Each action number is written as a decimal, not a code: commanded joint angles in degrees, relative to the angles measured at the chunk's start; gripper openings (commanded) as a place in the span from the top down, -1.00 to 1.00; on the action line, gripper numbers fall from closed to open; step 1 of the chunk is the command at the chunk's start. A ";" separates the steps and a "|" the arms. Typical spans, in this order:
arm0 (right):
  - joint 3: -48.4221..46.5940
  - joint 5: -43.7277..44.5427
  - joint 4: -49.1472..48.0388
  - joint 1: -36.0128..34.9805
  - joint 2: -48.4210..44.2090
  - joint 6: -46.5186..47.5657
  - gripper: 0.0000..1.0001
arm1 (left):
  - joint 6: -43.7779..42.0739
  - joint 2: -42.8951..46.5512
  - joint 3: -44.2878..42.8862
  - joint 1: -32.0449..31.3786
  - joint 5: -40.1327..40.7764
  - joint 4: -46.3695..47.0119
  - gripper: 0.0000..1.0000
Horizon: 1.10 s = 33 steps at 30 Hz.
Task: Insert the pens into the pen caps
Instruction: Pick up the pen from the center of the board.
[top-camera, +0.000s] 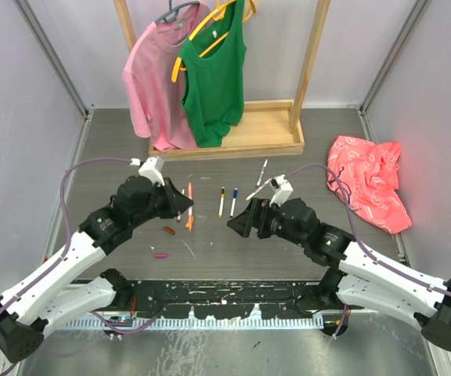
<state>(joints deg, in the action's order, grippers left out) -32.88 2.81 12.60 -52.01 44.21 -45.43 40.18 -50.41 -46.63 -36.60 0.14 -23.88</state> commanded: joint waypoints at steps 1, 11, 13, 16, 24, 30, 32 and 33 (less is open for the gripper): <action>0.02 -6.82 -19.33 -0.76 3.90 -2.67 -0.75 | 6.16 3.94 2.52 -5.62 3.05 6.03 1.00; 0.02 -0.99 -30.25 -9.75 11.68 -5.80 -0.50 | 7.79 2.58 2.69 -14.00 8.06 8.61 1.00; 0.41 -0.69 -31.74 -10.83 12.75 -6.42 -0.42 | 7.57 1.93 2.14 -14.31 8.35 8.69 1.00; 0.62 -0.22 -32.92 -11.85 13.95 -7.27 -0.31 | 7.37 1.21 1.45 -14.46 8.34 9.10 1.00; 0.27 1.41 -32.87 -12.03 15.72 -8.14 -0.05 | 8.43 1.28 1.20 -15.20 7.99 9.89 1.00; -0.40 2.15 -32.82 -11.98 16.95 -8.18 0.07 | 9.46 1.63 1.11 -15.43 7.01 9.93 1.00; -0.51 2.29 -32.80 -11.98 17.38 -8.14 0.12 | 9.68 1.74 1.14 -15.55 6.98 9.93 1.00; -0.66 2.24 -32.81 -11.98 17.61 -8.15 0.15 | 9.77 1.87 1.19 -15.65 6.98 10.02 1.00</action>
<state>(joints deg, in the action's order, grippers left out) -31.92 3.44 -16.71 -63.75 61.30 -53.10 48.99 -49.74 -42.85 -51.77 7.22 -18.15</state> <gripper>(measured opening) 0.448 0.116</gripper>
